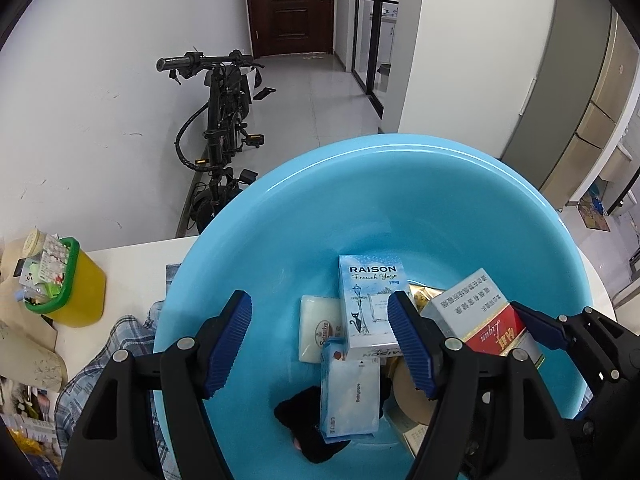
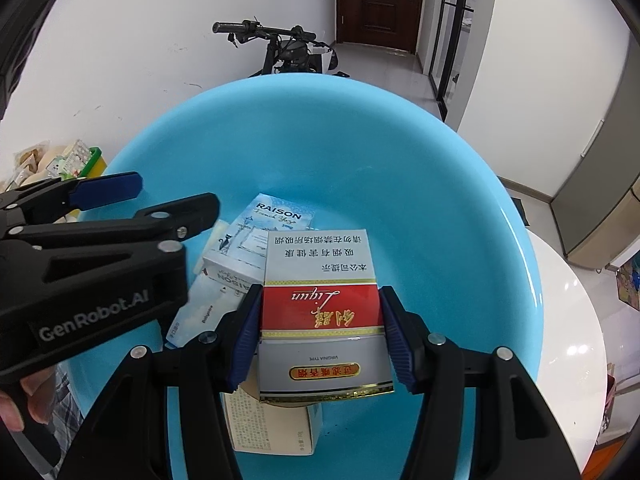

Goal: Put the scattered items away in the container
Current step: 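Open both grippers to drop the boxes into the basin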

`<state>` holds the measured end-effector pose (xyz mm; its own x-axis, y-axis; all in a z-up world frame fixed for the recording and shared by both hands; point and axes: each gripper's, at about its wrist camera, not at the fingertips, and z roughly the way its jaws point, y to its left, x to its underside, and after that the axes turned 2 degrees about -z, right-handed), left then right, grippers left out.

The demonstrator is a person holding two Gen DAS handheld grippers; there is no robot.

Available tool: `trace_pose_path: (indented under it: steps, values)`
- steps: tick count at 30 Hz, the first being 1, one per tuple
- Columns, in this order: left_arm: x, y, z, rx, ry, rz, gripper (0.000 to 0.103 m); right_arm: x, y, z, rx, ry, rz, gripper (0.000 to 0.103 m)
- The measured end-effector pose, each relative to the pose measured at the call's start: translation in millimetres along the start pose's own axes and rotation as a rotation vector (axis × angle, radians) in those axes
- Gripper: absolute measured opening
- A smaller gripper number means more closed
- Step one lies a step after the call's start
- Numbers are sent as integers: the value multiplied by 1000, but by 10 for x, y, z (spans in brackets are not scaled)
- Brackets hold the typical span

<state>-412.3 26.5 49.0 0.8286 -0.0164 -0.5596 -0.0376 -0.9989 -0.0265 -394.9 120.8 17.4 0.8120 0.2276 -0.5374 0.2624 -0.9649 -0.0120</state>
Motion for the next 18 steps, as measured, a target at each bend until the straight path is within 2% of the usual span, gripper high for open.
trace_pose_path:
  steps: [2, 4, 8, 10, 14, 18]
  values:
    - [12, 12, 1, -6, 2, -5, 73, 21, -12, 16, 0, 10, 3, 57]
    - [26, 31, -6, -9, -6, -12, 73, 40, -9, 32, 10, 18, -3, 66]
    - [46, 66, -36, -21, -28, -19, 73, 70, 35, 37, 80, 13, -41, 71]
    - [48, 77, -41, -20, -22, -24, 73, 86, 55, 27, 87, 11, -52, 78]
    - [71, 77, -78, -25, -29, -25, 73, 118, 64, -32, 97, -8, -52, 82]
    - [119, 117, -167, -10, -68, -46, 73, 170, 55, -132, 100, -35, -46, 86]
